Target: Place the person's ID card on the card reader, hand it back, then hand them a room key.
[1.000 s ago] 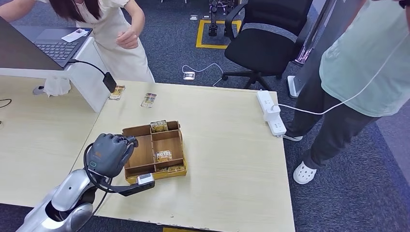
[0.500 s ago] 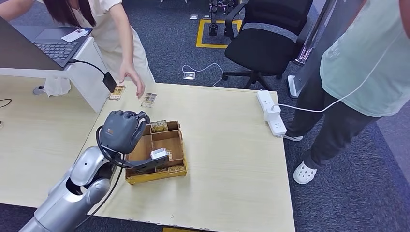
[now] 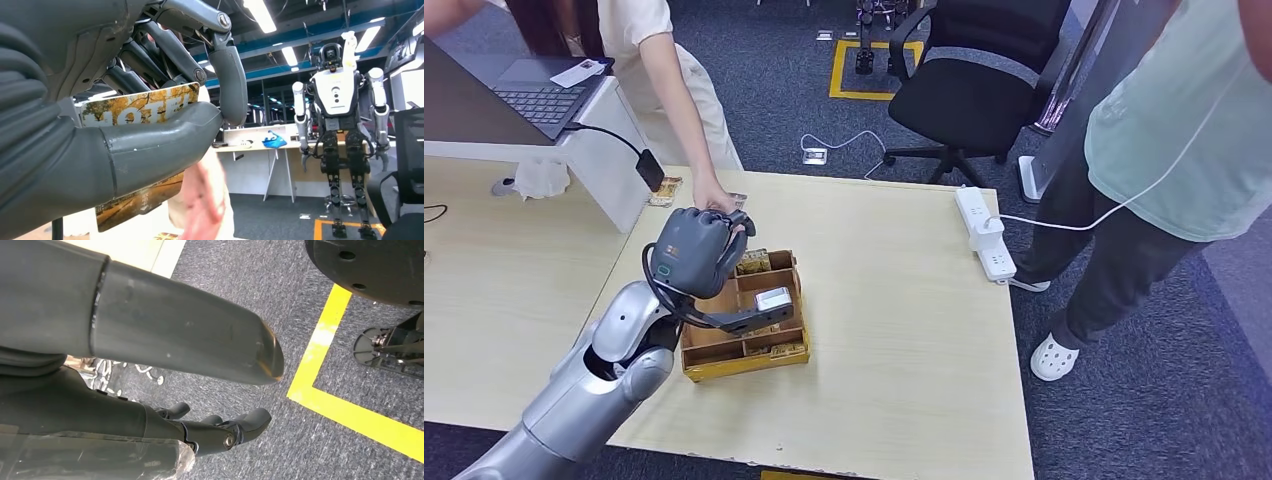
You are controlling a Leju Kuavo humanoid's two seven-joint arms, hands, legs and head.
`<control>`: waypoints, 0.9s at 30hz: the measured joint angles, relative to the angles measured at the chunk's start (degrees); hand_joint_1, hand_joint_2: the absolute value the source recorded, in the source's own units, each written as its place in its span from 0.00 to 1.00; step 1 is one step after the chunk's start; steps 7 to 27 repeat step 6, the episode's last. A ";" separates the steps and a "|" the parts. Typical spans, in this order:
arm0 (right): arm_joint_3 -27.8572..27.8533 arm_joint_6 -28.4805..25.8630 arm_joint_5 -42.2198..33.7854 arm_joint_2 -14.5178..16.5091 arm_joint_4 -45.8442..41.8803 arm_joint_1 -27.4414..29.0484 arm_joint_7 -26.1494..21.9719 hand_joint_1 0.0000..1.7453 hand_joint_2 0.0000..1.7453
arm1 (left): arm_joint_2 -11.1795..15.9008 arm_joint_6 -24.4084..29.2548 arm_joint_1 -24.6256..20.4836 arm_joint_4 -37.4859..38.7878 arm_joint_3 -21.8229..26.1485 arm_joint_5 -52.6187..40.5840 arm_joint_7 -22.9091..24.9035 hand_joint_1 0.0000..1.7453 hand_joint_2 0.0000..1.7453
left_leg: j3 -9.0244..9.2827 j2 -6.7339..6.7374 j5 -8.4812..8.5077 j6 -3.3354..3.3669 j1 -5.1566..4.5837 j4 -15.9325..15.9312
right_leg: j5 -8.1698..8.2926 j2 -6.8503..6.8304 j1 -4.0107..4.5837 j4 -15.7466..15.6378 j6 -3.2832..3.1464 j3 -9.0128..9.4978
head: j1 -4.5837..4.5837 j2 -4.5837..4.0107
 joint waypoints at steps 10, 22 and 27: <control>-0.20 -0.43 0.56 -0.02 0.53 -0.17 -0.24 0.00 0.00 | -0.58 0.01 -1.10 0.87 -0.58 0.10 0.01 1.00 1.00 | -0.01 -0.01 0.00 0.00 0.00 0.00 | 0.00 0.00 0.00 0.00 0.00 0.00 | 0.00 0.00; -0.20 -0.43 0.56 -0.02 0.53 -0.17 -0.24 0.00 0.00 | -0.58 0.01 -1.10 0.87 -0.58 0.10 0.01 1.00 1.00 | -0.01 -0.01 0.00 0.00 0.00 0.00 | 0.00 0.00 0.00 0.00 0.00 0.00 | 0.00 0.00; -0.20 -0.43 0.56 -0.02 0.53 -0.17 -0.24 0.00 0.00 | -0.58 0.01 -1.10 0.87 -0.58 0.10 0.01 1.00 1.00 | -0.01 -0.01 0.00 0.00 0.00 0.00 | 0.00 0.00 0.00 0.00 0.00 0.00 | 0.00 0.00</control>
